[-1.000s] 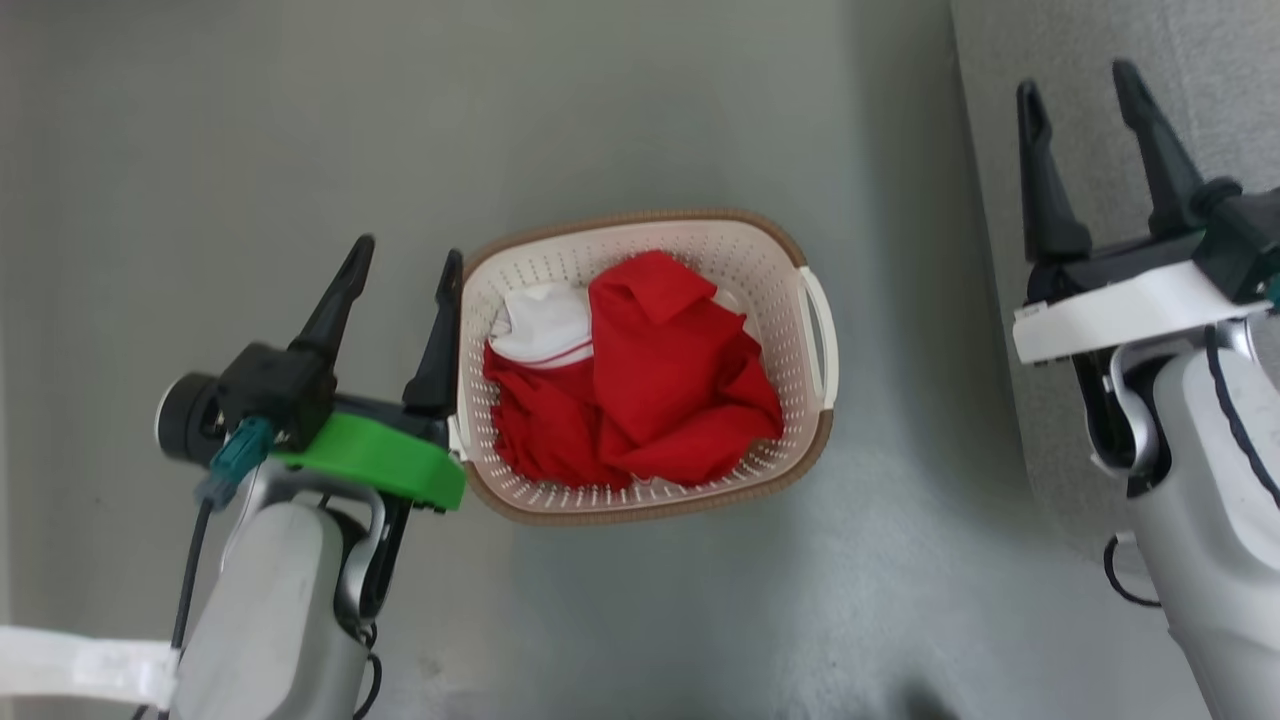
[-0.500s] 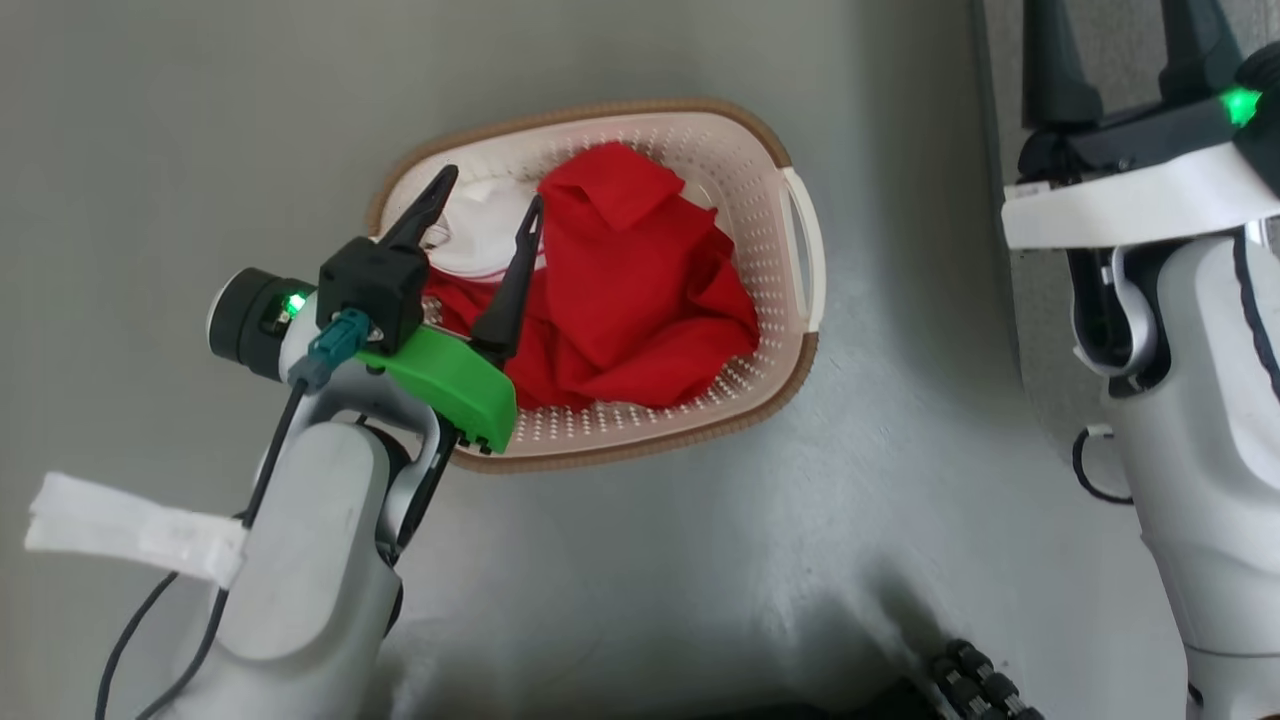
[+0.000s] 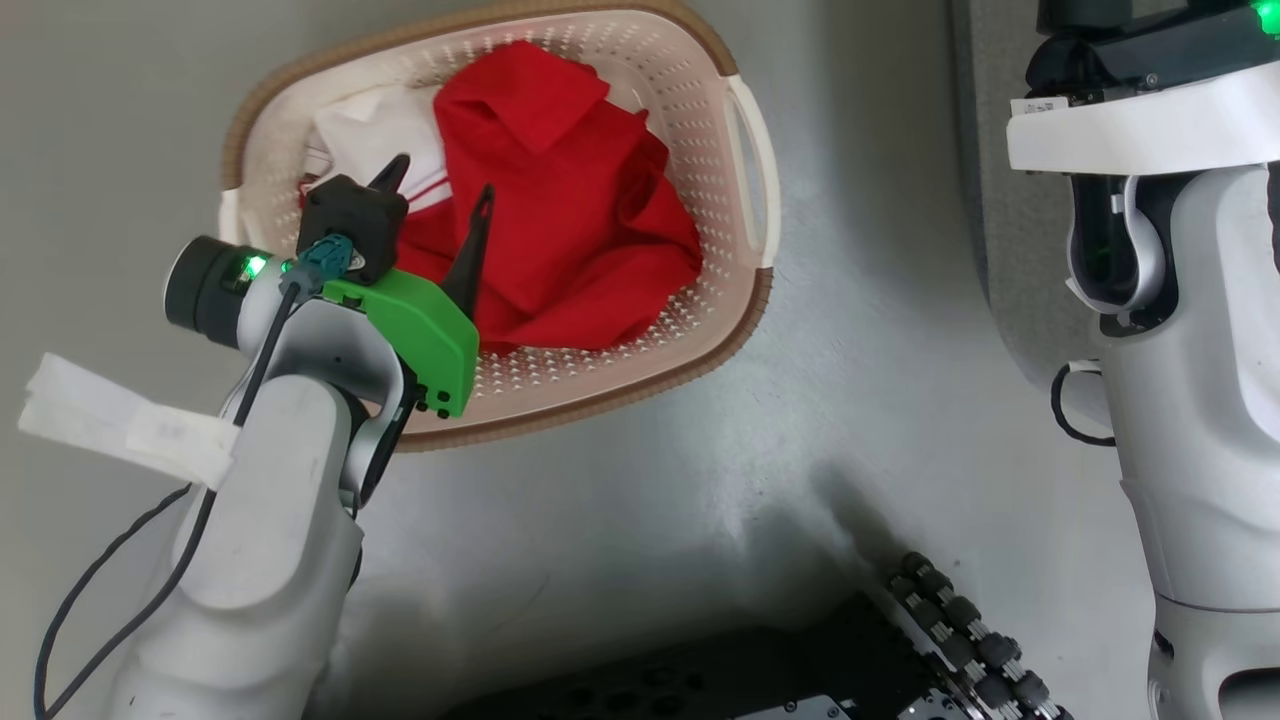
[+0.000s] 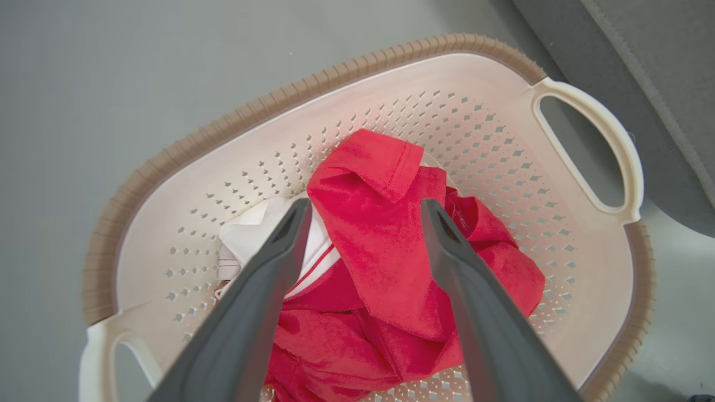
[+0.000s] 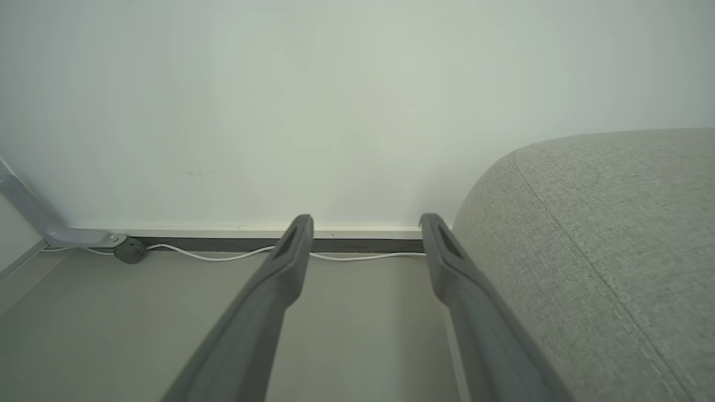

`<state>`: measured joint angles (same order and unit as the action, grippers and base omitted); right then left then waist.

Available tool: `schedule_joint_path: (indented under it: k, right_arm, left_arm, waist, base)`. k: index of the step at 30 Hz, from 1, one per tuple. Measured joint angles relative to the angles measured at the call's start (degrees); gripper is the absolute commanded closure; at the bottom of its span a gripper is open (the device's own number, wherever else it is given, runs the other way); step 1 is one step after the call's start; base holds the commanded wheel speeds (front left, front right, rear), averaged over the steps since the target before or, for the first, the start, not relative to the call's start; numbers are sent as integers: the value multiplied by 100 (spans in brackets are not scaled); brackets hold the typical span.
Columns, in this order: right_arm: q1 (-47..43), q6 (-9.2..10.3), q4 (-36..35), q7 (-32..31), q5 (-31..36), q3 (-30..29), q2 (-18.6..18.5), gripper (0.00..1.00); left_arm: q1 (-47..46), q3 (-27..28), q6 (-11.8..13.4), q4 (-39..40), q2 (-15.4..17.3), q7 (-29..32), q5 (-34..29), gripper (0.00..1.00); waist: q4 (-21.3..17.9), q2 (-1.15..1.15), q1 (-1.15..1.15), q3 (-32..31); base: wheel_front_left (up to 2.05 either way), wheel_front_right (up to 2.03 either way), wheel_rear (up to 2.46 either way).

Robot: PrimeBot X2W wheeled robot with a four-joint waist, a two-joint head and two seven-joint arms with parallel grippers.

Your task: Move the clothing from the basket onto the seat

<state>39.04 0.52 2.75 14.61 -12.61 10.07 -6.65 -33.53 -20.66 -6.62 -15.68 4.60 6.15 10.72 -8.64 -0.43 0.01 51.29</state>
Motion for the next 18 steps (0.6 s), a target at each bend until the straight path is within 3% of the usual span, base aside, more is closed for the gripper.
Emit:
schedule_joint_path:
  k: [18]
  right_arm:
    - [160,-178,78,0,7,-119,280,0]
  left_arm:
    - [-91,302,7,-436,222,978,234,0]
  waist:
    - [-587,0,0,488]
  base:
    - [0,0,0]
